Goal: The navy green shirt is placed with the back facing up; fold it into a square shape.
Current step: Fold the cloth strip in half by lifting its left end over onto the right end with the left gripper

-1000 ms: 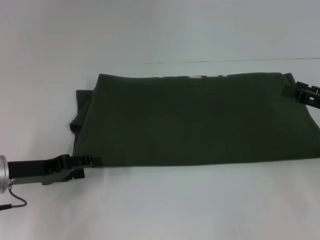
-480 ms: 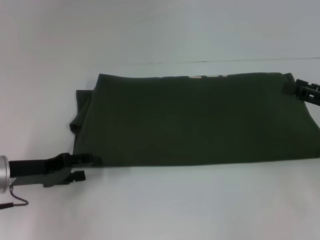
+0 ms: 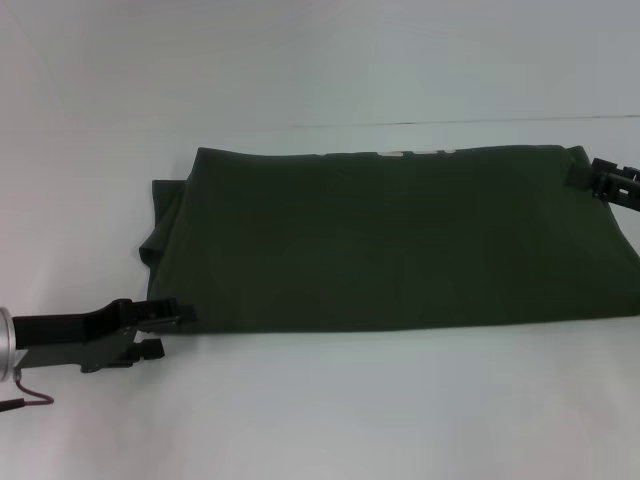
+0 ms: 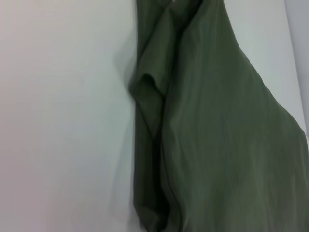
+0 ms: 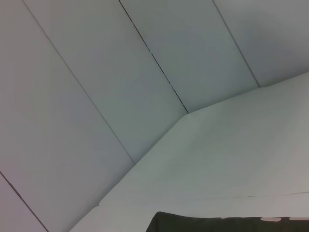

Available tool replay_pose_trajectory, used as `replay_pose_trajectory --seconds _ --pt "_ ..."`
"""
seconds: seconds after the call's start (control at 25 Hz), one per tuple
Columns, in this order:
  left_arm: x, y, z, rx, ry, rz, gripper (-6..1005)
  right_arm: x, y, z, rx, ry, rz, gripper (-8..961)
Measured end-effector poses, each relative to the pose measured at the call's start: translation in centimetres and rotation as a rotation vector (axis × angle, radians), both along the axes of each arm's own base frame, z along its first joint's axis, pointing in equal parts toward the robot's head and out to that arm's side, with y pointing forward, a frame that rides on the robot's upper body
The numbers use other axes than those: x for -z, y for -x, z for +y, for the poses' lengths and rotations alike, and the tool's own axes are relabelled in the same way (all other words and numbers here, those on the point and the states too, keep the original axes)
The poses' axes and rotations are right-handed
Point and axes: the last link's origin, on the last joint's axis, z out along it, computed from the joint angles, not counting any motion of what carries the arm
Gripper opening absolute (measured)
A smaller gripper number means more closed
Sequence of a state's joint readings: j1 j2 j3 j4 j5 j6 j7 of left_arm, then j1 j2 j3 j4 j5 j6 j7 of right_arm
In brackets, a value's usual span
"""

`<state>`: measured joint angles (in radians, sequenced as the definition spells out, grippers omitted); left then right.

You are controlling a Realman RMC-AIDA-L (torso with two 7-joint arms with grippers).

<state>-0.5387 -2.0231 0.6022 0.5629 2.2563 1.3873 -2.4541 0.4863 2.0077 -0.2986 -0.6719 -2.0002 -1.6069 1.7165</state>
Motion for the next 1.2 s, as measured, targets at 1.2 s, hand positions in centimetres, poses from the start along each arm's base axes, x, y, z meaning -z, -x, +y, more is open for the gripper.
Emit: replay_pose_trajectory --seconds 1.2 --pt "0.43 0.07 0.80 -0.011 -0.026 0.027 843 0.07 -0.19 -0.06 0.009 -0.002 0.000 900"
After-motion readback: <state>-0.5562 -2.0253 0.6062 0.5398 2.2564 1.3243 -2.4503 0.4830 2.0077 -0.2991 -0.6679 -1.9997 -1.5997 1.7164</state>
